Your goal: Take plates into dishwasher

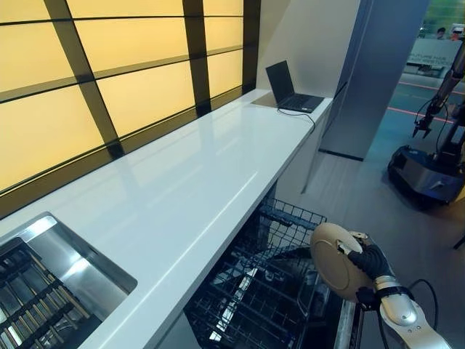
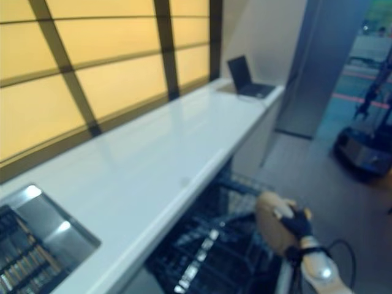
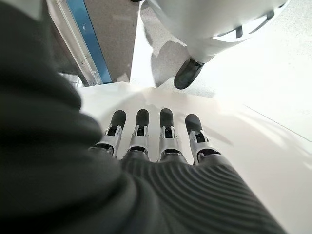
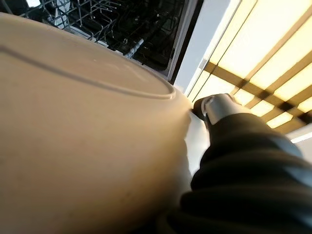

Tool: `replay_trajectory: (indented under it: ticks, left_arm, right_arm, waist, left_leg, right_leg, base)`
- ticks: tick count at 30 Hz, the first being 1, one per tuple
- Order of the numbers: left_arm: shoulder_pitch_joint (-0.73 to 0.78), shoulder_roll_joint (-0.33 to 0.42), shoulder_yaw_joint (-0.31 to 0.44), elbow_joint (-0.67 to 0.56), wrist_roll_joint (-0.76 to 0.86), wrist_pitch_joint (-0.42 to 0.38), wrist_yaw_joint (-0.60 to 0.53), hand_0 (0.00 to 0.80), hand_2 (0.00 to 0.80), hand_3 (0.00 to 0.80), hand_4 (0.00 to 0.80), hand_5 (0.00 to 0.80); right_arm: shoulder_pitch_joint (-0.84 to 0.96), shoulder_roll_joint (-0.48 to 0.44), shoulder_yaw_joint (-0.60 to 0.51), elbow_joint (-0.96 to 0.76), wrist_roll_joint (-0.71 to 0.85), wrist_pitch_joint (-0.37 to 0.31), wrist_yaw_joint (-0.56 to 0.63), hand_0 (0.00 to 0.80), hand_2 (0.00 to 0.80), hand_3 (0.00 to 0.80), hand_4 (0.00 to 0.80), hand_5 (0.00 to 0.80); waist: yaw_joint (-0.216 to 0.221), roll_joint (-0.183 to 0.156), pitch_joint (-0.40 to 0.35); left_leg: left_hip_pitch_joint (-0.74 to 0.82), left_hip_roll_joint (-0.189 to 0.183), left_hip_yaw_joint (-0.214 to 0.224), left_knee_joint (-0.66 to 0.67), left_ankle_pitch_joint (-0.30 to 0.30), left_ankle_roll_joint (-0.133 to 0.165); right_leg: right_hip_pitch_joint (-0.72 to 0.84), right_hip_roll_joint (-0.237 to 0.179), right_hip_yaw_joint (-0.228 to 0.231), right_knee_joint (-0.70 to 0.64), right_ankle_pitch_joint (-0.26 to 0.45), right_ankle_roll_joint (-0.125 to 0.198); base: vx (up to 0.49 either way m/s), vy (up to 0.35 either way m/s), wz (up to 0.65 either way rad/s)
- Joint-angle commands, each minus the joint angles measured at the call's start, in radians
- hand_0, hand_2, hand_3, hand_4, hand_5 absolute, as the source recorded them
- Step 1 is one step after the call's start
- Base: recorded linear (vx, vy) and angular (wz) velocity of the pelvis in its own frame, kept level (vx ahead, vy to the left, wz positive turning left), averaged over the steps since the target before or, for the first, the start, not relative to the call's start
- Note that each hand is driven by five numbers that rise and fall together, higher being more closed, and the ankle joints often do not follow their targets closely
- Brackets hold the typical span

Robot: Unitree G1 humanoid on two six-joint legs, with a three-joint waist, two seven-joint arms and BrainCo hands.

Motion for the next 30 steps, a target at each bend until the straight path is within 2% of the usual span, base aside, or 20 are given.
replay_trajectory:
  ticks: [1, 6, 14, 16, 21, 30]
  left_arm:
    - [-0.053, 0.035, -0.006, 0.01, 0.061, 0.0, -0.001, 0.0, 0.0, 0.0, 0.0, 0.0]
    - [-0.057, 0.042, 0.004, 0.003, 0.087, -0.002, -0.014, 0.0, 0.0, 0.0, 0.0, 0.0]
    - [-0.073, 0.065, 0.003, 0.001, 0.111, 0.008, -0.031, 0.0, 0.0, 0.0, 0.0, 0.0]
    - [-0.073, 0.072, -0.002, -0.005, 0.116, 0.011, -0.034, 0.0, 0.0, 0.0, 0.0, 0.0]
    - [-0.085, 0.088, -0.014, -0.016, 0.124, 0.019, -0.046, 0.0, 0.0, 0.0, 0.0, 0.0]
    - [-0.103, 0.101, -0.025, -0.029, 0.136, 0.031, -0.055, 0.0, 0.0, 0.0, 0.0, 0.0]
  right_arm:
    - [-0.085, -0.025, 0.01, -0.133, -0.127, -0.123, -0.009, 0.8, 0.8, 0.8, 0.8, 0.8]
    - [-0.104, -0.102, 0.012, -0.186, -0.27, -0.161, 0.029, 0.8, 0.8, 0.8, 0.8, 0.8]
    - [-0.114, -0.237, 0.005, -0.194, -0.338, -0.173, 0.119, 0.8, 0.8, 0.8, 0.8, 0.8]
    - [-0.116, -0.264, 0.008, -0.184, -0.368, -0.193, 0.135, 0.8, 0.8, 0.8, 0.8, 0.8]
    - [-0.146, -0.299, 0.045, -0.155, -0.436, -0.196, 0.152, 0.8, 0.8, 0.8, 0.8, 0.8]
    - [-0.191, -0.299, 0.115, -0.086, -0.539, -0.174, 0.113, 0.8, 0.8, 0.8, 0.8, 0.8]
  waist:
    - [0.024, -0.055, -0.007]
    - [0.031, -0.056, -0.001]
    - [0.033, -0.067, 0.002]
    - [0.036, -0.07, 0.003]
    - [0.046, -0.071, 0.012]
    - [0.064, -0.072, 0.029]
  left_leg:
    - [0.008, -0.021, 0.001, 0.004, -0.054, 0.033]
    - [0.004, -0.022, -0.006, 0.004, -0.055, 0.033]
    - [0.007, -0.02, -0.012, 0.004, -0.058, 0.031]
    - [0.007, -0.021, -0.015, 0.004, -0.058, 0.031]
    - [0.005, -0.021, -0.022, 0.004, -0.057, 0.029]
    - [-0.003, -0.02, -0.031, 0.004, -0.053, 0.027]
  right_leg:
    - [-0.029, -0.016, 0.04, 0.078, -0.036, 0.05]
    - [-0.033, -0.017, 0.034, 0.082, -0.039, 0.053]
    - [-0.04, -0.019, 0.031, 0.089, -0.039, 0.059]
    - [-0.038, -0.018, 0.03, 0.088, -0.038, 0.06]
    - [-0.039, -0.018, 0.022, 0.087, -0.037, 0.06]
    - [-0.042, -0.02, 0.003, 0.089, -0.038, 0.062]
  base:
    - [0.003, -0.005, 0.06]
    - [-0.012, -0.013, 0.08]
    - [-0.004, -0.025, 0.03]
    - [0.008, -0.043, 0.0]
    - [-0.007, -0.029, 0.0]
    - [-0.013, -0.021, 0.05]
